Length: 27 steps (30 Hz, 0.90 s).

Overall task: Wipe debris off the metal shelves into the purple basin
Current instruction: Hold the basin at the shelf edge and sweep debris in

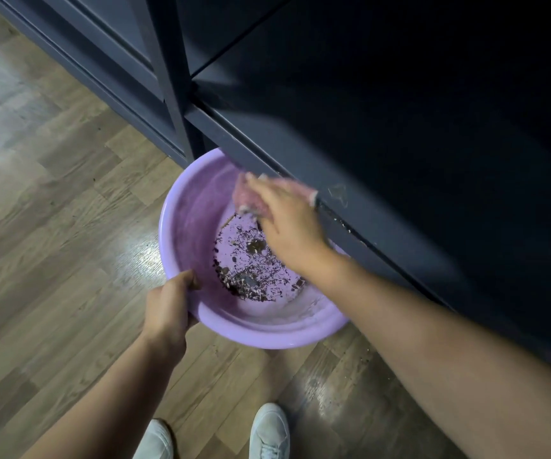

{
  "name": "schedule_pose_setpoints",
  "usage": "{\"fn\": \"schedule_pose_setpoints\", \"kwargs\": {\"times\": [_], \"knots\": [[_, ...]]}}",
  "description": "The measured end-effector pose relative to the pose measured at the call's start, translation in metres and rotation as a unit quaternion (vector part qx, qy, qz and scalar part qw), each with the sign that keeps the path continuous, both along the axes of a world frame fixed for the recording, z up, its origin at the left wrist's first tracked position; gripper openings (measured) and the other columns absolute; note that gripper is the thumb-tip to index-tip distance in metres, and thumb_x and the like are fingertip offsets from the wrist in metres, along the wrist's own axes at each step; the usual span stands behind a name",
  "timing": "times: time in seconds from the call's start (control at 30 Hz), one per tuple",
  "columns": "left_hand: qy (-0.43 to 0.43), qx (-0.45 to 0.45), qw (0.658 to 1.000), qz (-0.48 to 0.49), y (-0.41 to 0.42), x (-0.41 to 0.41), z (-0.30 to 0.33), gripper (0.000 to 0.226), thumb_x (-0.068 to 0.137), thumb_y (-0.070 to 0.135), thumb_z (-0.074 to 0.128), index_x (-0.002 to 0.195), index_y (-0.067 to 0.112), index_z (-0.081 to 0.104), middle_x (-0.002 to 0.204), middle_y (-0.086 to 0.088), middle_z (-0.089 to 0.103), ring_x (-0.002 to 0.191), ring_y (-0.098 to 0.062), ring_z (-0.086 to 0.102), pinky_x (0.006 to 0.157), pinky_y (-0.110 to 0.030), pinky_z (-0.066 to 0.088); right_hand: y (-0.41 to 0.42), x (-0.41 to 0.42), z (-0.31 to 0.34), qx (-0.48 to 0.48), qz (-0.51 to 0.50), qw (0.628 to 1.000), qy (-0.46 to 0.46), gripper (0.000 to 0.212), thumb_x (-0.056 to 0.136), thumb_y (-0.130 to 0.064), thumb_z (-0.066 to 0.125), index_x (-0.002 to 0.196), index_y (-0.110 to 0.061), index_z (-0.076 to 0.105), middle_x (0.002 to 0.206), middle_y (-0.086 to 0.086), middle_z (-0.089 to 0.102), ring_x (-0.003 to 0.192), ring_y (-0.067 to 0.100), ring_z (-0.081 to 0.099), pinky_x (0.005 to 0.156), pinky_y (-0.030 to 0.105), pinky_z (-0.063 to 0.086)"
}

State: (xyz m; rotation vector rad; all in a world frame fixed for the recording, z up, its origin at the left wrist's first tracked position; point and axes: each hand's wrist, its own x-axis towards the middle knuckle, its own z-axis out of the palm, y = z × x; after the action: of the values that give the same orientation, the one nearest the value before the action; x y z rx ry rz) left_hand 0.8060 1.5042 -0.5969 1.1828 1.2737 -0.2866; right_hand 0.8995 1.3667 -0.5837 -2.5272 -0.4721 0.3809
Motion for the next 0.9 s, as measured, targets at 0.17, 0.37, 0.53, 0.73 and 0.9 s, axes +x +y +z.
{"fn": "schedule_pose_setpoints", "kwargs": {"times": [0.17, 0.37, 0.53, 0.73, 0.9], "knots": [[0.001, 0.013, 1.000, -0.009, 0.002, -0.002, -0.001, 0.014, 0.083, -0.003, 0.048, 0.072, 0.004, 0.051, 0.068, -0.009, 0.049, 0.055, -0.019, 0.045, 0.033, -0.013, 0.040, -0.007, -0.026, -0.010, 0.029, 0.062, 0.993, -0.095, 0.056, 0.070, 0.007, 0.053, 0.125, 0.002, 0.056, 0.135, 0.014, 0.053, 0.127, 0.034, 0.048, 0.111, 0.043, 0.018], [0.000, 0.014, 1.000, -0.017, 0.003, -0.003, -0.002, 0.014, 0.083, -0.003, 0.047, 0.071, 0.003, 0.051, 0.067, -0.009, 0.051, 0.056, -0.020, 0.047, 0.037, -0.017, 0.044, -0.053, 0.018, 0.007, 0.003, -0.106, 0.979, -0.176, 0.055, 0.077, 0.003, 0.049, 0.132, 0.001, 0.050, 0.142, 0.014, 0.046, 0.133, 0.032, 0.041, 0.112, 0.032, 0.020], [-0.001, 0.015, 1.000, -0.012, 0.003, -0.003, -0.001, 0.015, 0.083, -0.004, 0.047, 0.070, 0.003, 0.050, 0.066, -0.009, 0.049, 0.054, -0.019, 0.044, 0.033, -0.014, 0.039, -0.058, 0.027, 0.002, -0.052, -0.199, 0.955, -0.215, 0.054, 0.083, 0.000, 0.052, 0.137, -0.004, 0.044, 0.148, 0.010, 0.039, 0.139, 0.026, 0.033, 0.115, 0.033, 0.015], [-0.002, 0.009, 1.000, -0.010, 0.004, -0.001, -0.002, 0.015, 0.082, -0.004, 0.047, 0.070, 0.004, 0.050, 0.065, -0.008, 0.048, 0.054, -0.019, 0.044, 0.037, -0.017, 0.042, -0.032, 0.011, -0.016, -0.119, -0.097, 0.969, -0.195, 0.060, 0.080, -0.003, 0.052, 0.139, -0.004, 0.043, 0.148, 0.009, 0.039, 0.138, 0.028, 0.034, 0.114, 0.031, 0.009], [0.000, -0.004, 1.000, -0.001, -0.001, 0.004, -0.003, 0.015, 0.082, -0.004, 0.047, 0.070, 0.004, 0.051, 0.064, -0.008, 0.050, 0.054, -0.019, 0.047, 0.047, -0.023, 0.045, -0.007, 0.001, -0.017, -0.088, -0.078, 0.983, -0.140, 0.056, 0.084, -0.005, 0.048, 0.140, -0.007, 0.042, 0.149, 0.007, 0.037, 0.140, 0.024, 0.031, 0.114, 0.026, 0.007]]}}
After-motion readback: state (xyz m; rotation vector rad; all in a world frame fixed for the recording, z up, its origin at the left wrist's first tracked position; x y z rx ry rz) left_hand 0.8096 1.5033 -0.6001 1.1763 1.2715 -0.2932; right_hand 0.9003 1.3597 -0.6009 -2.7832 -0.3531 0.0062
